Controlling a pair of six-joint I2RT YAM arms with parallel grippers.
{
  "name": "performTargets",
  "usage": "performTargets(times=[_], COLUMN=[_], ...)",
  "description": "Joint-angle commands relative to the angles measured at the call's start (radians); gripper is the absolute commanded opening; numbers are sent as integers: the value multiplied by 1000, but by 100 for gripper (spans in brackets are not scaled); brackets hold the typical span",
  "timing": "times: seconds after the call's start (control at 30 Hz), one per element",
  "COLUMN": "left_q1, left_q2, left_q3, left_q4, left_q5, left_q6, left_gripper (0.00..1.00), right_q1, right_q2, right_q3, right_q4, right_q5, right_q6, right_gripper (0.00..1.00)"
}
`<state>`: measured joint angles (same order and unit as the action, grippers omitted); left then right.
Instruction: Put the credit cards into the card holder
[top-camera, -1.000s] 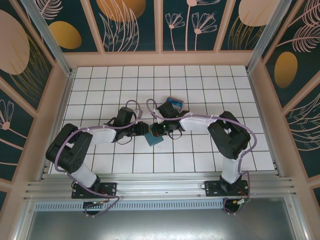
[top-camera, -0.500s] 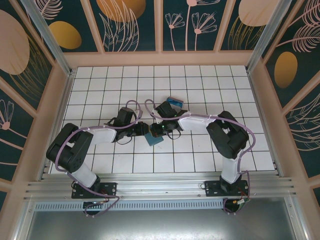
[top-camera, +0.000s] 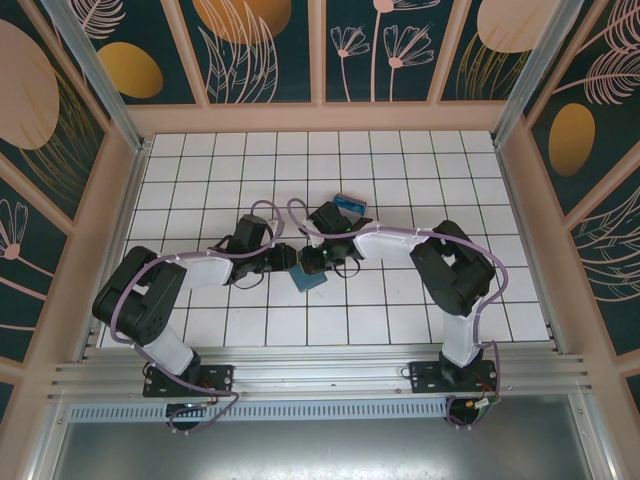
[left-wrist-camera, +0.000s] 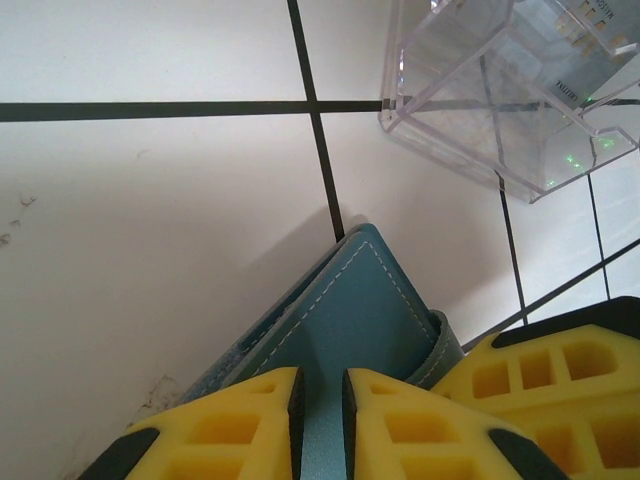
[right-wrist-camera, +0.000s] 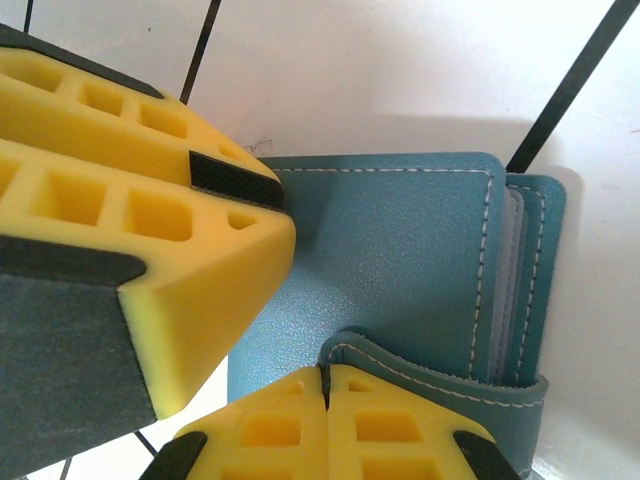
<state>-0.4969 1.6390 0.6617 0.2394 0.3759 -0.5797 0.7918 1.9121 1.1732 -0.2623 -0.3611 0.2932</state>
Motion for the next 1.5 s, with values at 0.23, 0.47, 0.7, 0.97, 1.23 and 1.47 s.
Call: performTargets(times=[0.23, 0.47, 0.7, 0.97, 1.23, 1.47], left_q1=[-5, -4, 46, 248, 386, 416], left_q2=[-140, -199, -333, -505, -562, -538], left_q3=[16, 108, 147, 72, -136, -426], left_q4=[2, -98, -213, -203, 44, 608], left_q5=[-155, -259, -473, -645, -973, -1066], left_q6=[24, 56, 81, 51, 68, 293], left_gripper=[28, 39, 60, 89, 99, 99], right_q1=[-10, -20, -149, -527, -706, -806], right_q2=[-39, -235, -544, -793, -792, -673], right_q3=[75, 50, -126, -383, -816, -976], right_q4=[-125, -6, 151, 406, 1007, 1206], right_q5=[121, 222, 451, 519, 857, 784], right_q6=[-42, -104, -146, -92, -110, -59], right_gripper=[32, 40, 57, 85, 94, 94])
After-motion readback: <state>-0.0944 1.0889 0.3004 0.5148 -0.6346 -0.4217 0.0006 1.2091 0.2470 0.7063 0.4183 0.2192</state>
